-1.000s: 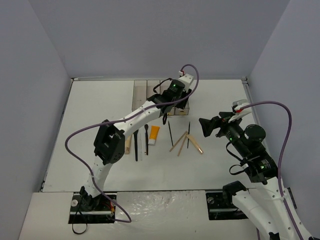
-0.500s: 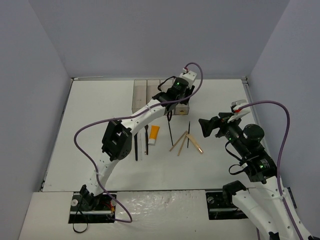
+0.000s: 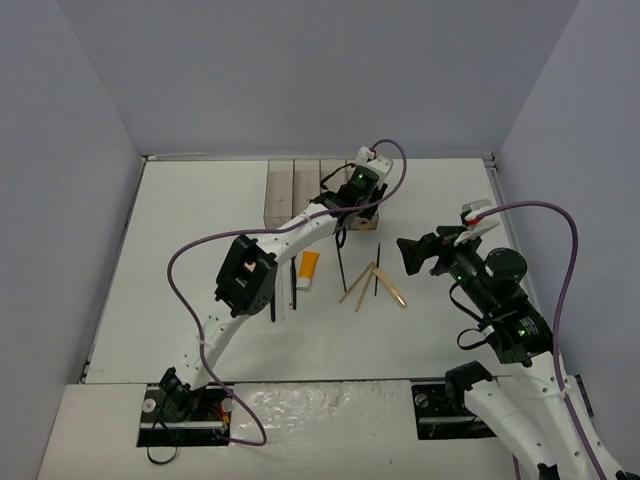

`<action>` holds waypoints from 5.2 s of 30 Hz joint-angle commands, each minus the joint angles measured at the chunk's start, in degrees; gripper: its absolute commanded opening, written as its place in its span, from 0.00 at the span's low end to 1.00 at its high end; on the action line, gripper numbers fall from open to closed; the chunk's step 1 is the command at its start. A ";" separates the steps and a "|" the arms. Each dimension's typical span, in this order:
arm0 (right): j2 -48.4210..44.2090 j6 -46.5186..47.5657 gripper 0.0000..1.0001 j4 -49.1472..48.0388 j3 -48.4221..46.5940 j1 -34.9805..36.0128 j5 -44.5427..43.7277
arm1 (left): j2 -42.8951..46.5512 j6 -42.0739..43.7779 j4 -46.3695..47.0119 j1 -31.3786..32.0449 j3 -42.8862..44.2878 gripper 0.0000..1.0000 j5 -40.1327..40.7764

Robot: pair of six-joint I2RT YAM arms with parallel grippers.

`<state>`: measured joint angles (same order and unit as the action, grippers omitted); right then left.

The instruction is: Organize the makeup

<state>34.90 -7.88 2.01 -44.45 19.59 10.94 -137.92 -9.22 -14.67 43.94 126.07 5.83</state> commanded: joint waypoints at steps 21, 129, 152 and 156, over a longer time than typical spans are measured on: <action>1.48 -0.05 1.00 -3.79 0.26 0.36 0.49 | 0.94 -4.16 3.55 -2.26 3.83 0.21 -3.06; 48.80 -14.74 0.32 2.86 4.37 5.49 -10.47 | 79.29 -1.38 -16.09 -23.82 -68.80 0.97 -1.52; 49.97 -12.27 0.00 5.23 -24.40 19.83 -16.88 | 78.40 -2.38 -16.45 -24.87 -68.94 0.97 -1.75; 59.53 -9.80 0.00 5.52 -36.45 18.51 -20.25 | 78.15 -2.58 -16.68 -25.01 -68.94 0.97 -0.89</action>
<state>85.85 -20.68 8.90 -70.87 39.33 -4.84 -59.65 -11.16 -33.58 19.47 55.88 3.94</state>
